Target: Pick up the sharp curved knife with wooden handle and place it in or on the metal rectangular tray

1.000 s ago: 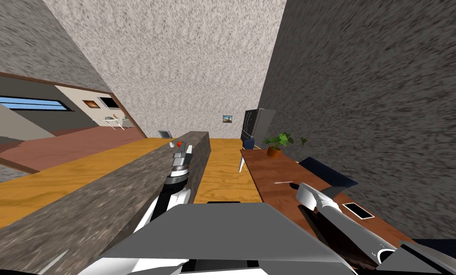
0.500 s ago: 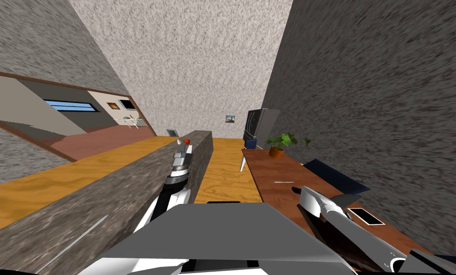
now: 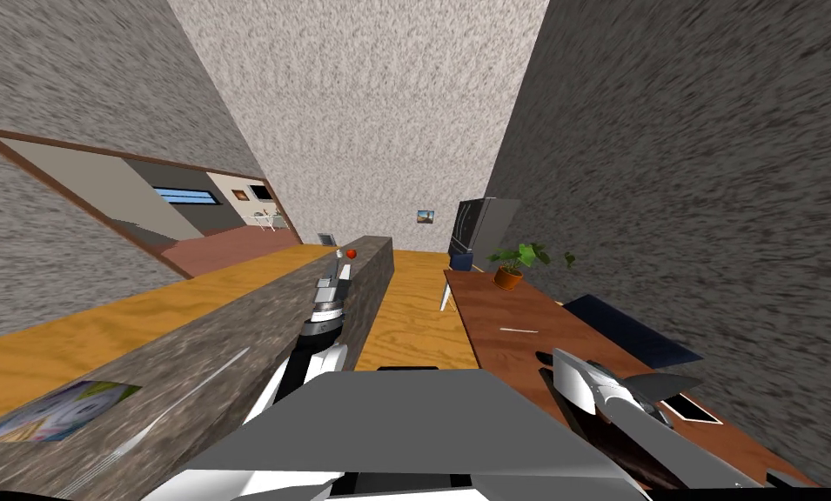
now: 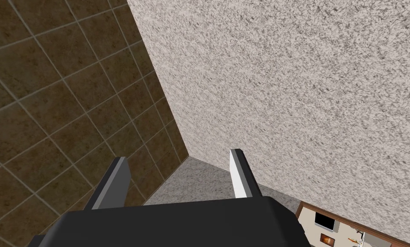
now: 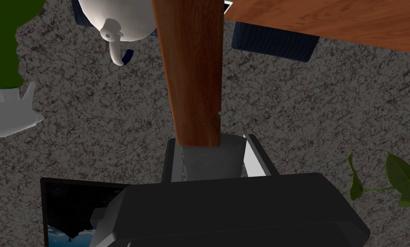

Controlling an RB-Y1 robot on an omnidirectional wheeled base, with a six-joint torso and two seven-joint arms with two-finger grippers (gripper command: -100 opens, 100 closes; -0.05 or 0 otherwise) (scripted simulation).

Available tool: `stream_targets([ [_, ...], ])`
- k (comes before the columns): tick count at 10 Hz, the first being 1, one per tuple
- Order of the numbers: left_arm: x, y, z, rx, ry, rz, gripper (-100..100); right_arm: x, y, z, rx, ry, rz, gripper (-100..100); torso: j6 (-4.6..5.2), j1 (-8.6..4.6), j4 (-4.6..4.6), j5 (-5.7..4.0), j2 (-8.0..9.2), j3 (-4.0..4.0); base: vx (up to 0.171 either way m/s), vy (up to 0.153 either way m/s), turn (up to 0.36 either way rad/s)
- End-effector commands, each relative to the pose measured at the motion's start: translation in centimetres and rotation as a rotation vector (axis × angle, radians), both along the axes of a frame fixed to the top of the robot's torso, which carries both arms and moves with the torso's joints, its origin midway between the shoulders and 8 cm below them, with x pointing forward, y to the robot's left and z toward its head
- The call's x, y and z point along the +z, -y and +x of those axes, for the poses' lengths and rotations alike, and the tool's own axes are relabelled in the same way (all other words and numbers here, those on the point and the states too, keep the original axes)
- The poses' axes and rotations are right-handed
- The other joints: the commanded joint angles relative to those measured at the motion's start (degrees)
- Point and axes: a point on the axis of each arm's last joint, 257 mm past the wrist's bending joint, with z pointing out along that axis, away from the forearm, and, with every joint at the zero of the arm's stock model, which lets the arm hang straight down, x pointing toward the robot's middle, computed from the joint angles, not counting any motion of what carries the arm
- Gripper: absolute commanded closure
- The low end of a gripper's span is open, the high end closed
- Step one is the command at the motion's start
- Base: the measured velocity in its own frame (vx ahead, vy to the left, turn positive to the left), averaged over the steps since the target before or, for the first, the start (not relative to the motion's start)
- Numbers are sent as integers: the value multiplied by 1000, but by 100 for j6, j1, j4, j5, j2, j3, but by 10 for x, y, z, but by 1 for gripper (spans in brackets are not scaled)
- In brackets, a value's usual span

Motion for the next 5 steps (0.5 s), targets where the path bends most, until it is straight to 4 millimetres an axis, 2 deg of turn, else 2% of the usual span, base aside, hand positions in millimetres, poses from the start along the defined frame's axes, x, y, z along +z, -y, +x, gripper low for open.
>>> stream_targets([
  [1, 0, 0, 0, 0, 0, 0, 0, 2, 0, -7, -14, 9, -17, 100, 0, 0, 0, 0, 0, 0, -95, -17, 89],
  [3, 0, 0, 0, 0, 0, 0, 0, 5, -2, -29, -43, 4, -64, 100, -3, 3, 2, 2, -3, 0, -128, -23, 171],
  [4, 0, 0, 0, 0, 0, 0, 0, 5, -2, -29, -46, 14, -66, 100, -7, 1, 4, 2, 8, 6, -108, -8, 98],
  [5, 0, 0, 0, 0, 0, 0, 0, 6, -4, -38, -57, 17, -85, 100, 1, 6, 3, 4, 0, 3, -80, 10, 87],
])
